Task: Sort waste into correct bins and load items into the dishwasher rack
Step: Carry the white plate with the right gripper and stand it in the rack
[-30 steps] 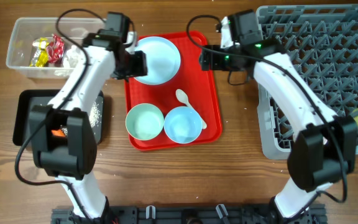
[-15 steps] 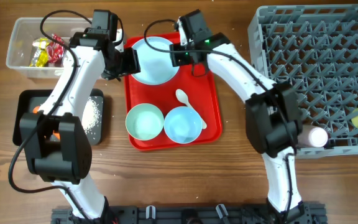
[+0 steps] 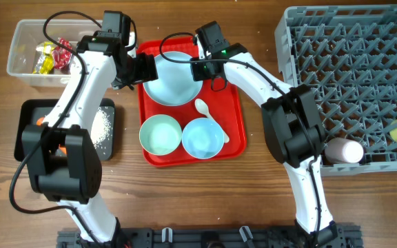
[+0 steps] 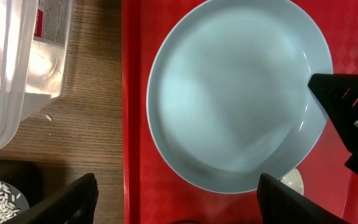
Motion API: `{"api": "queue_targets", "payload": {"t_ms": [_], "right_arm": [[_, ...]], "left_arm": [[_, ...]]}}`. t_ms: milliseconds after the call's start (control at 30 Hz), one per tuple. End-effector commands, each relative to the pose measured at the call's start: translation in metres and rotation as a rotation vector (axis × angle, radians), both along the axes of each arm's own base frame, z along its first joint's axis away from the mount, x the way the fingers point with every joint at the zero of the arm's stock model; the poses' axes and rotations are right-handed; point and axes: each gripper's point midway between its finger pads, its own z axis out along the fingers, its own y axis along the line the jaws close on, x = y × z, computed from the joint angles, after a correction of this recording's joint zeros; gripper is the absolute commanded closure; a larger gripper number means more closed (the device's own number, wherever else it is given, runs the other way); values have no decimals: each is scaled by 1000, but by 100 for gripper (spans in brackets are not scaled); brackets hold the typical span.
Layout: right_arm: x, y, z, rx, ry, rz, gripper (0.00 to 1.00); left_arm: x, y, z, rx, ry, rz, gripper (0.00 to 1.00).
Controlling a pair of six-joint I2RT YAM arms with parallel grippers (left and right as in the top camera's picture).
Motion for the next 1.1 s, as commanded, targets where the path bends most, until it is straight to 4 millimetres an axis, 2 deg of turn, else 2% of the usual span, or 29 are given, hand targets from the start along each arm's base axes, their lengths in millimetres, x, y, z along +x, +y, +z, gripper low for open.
{"api": "queue_targets", "payload": {"t_ms": [0,33,67,133,167,233,267,333,367,433,467,500,533,567,600,633,667,733,767,867,900,933,967,1000,1067], "right_arm": [[8,-11,2,-2,2,-23,96],[13,-18,13,1,-13,-36,96],[20,-30,33,-1,-45,-65,96],[37,-68,92,-17,-148,-129,96],[41,-83,114,-25,-187,-163,96],[47,-147,183,-131,-333,-309,96],[45,-171,206,-200,-386,-345,96],[29,-237,262,-402,-491,-467,96],[19,-266,285,-501,-525,-523,96],[4,-309,312,-670,-550,-579,96],[-4,-330,319,-771,-535,-581,95],[-11,-356,324,-872,-509,-608,89],[-16,-374,324,-937,-477,-615,87],[-20,-391,323,-986,-443,-609,87],[-27,-417,320,-1035,-395,-607,88],[-31,-431,319,-1053,-374,-621,92],[-40,-454,319,-1073,-343,-653,96],[-51,-482,318,-1095,-303,-685,96],[-52,-489,316,-1076,-300,-691,96],[-44,-485,307,-950,-345,-716,96],[-40,-482,305,-903,-362,-734,84],[-40,-480,303,-855,-373,-778,68],[-41,-469,288,-717,-357,-832,35],[-39,-453,272,-612,-315,-779,25],[-44,-422,237,-400,-197,-682,18]], "left_arm": [[2,1,12,5,-33,2,13],[2,1,12,5,-33,2,7],[2,1,12,5,-33,2,0],[3,0,12,4,-35,2,0],[3,0,12,4,-37,2,0],[3,0,12,4,-37,2,0],[3,0,12,4,-37,2,0],[3,0,12,4,-37,2,0],[3,0,12,4,-37,2,0],[3,0,12,4,-37,2,0],[3,0,12,4,-37,2,0],[3,0,12,4,-38,2,0],[6,0,13,3,-49,2,0],[9,0,15,1,-65,2,0],[11,-1,15,0,-70,2,0],[11,-1,15,0,-70,2,0],[11,-1,15,0,-70,2,0],[11,-1,15,0,-70,2,0],[11,-1,15,0,-70,2,0],[11,-1,15,0,-70,2,0],[11,-1,15,0,-70,2,0],[11,-1,15,0,-70,2,0],[11,-1,15,0,-70,2,0],[11,-1,15,0,-70,2,0],[11,-1,15,0,-70,2,0]]}}
